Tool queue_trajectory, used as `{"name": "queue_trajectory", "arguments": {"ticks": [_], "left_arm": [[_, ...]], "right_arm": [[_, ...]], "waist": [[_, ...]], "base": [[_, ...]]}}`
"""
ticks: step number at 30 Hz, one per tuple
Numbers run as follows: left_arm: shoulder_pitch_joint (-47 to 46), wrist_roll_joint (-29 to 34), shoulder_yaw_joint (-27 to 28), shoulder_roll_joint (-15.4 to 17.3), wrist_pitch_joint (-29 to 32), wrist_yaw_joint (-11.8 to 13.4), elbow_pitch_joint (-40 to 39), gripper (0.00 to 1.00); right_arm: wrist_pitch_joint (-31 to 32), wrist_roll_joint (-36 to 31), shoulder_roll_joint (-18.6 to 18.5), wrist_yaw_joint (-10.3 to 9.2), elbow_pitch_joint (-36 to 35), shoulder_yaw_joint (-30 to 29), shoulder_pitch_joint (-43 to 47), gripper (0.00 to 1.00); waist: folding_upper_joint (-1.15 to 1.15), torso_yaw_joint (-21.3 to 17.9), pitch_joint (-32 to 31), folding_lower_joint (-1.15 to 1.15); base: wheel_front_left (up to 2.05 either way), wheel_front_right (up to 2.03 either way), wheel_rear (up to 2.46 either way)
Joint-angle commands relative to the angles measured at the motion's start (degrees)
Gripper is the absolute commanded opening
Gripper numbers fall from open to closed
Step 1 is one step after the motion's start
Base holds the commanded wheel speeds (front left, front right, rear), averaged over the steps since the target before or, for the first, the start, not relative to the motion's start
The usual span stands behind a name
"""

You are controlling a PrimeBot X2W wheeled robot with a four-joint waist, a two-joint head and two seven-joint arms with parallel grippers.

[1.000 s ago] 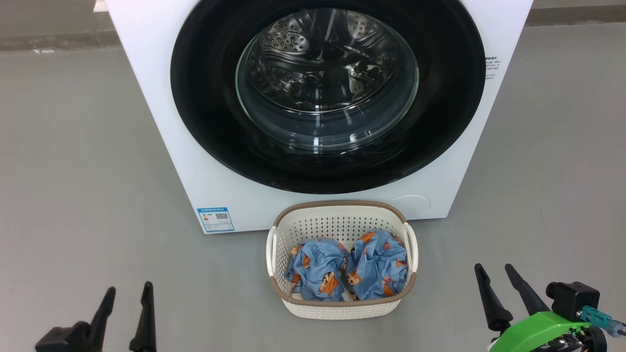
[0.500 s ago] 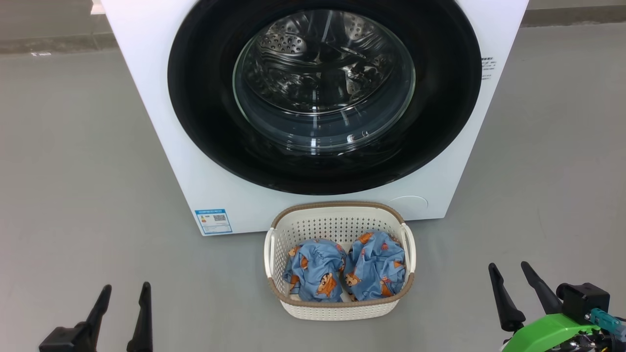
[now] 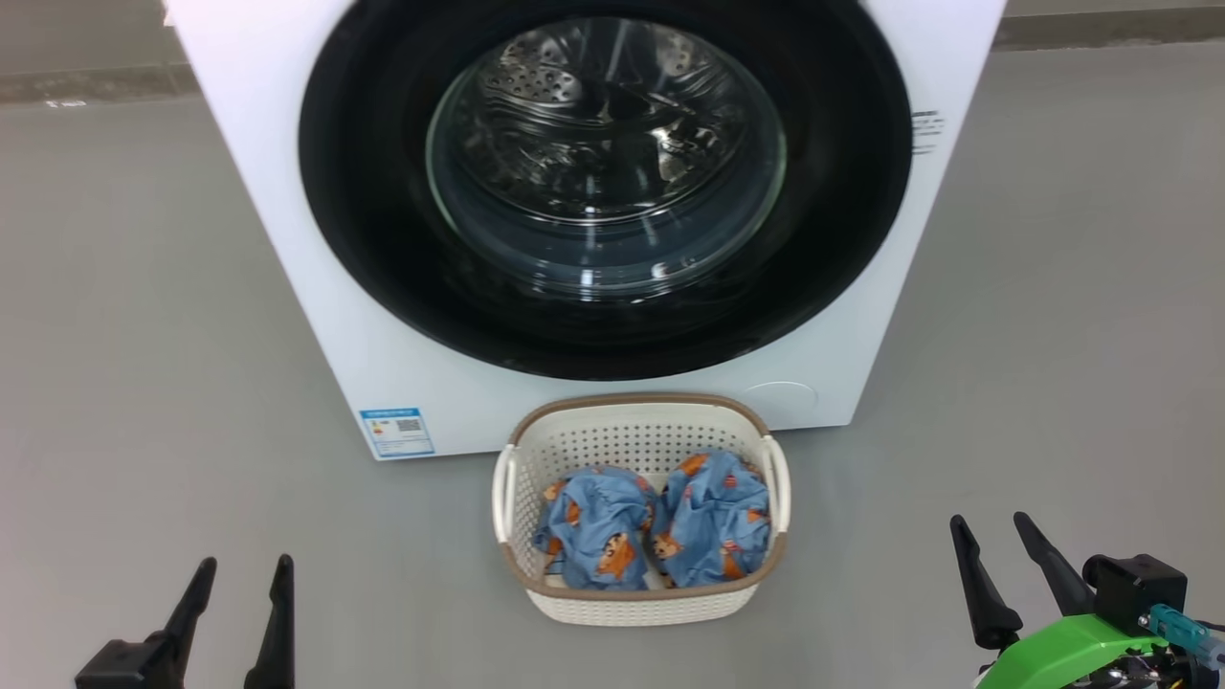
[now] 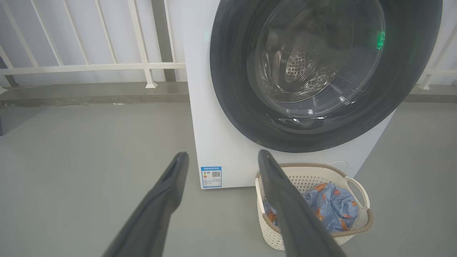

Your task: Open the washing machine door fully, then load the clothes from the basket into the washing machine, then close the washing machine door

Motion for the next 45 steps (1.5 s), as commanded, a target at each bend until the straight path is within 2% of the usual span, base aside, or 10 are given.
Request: {"name": "queue_trajectory", "arguments": {"ticks": [1, 21, 36, 37, 38, 39, 40, 45], "left_arm": [[-1.9, 0.5, 2.3, 0.9, -0.8, -0.1, -1.0, 1.00], [-2.8, -0.5, 2.1, 0.4, -0.8, -0.1, -1.6, 1.00], [-2.4, -1.4, 1.0, 0.1, -0.8, -0.1, -2.0, 1.00], [-2.2, -1.5, 0.9, -0.1, -0.8, -0.1, -1.9, 1.00], [-2.1, -1.7, 0.6, -0.2, -0.8, -0.1, -1.9, 1.00], [-2.0, -1.8, 0.4, -0.4, -0.8, -0.1, -1.8, 1.00], [-1.9, -2.0, 0.2, -0.6, -0.8, -0.1, -1.8, 1.00], [-1.4, -2.7, -0.6, -1.6, -0.8, -0.1, -1.9, 1.00]], "right_arm": [[-0.8, -0.3, -0.8, 0.09, -1.5, 0.9, -0.5, 1.00], [-0.8, -0.2, -0.3, 0.09, -1.5, 1.8, -0.9, 1.00], [-0.8, 0.5, 0.4, 0.09, -1.3, 1.7, -1.2, 1.00], [-0.8, 1.1, 0.7, 0.09, -1.4, 1.9, -1.4, 0.91], [-0.8, 2.2, 1.1, 0.09, -1.3, 2.2, -1.6, 0.43], [-0.8, 3.5, 1.4, 0.09, -1.3, 2.4, -1.9, 0.19], [-0.8, 4.5, 1.5, 0.09, -1.5, 2.7, -2.3, 0.00], [-0.8, 12.0, 2.5, 0.09, -2.6, 4.1, -5.5, 0.00]], "waist": [[0.00, 0.0, 0.0, 0.00], [0.00, -0.5, 0.5, 0.00], [0.00, -0.5, 0.4, 0.00], [0.00, -0.4, 0.4, 0.00], [0.00, -0.4, 0.4, 0.00], [0.00, -0.4, 0.5, 0.00], [0.00, -0.4, 0.5, 0.00], [0.00, -0.3, 0.9, 0.00]], "base": [[0.96, 0.93, -1.90], [1.23, 0.90, -2.12], [0.18, 0.12, -0.30], [0.00, 0.00, 0.00], [0.00, 0.00, 0.00], [0.00, 0.00, 0.00], [0.00, 0.00, 0.00], [0.00, 0.00, 0.00]]}}
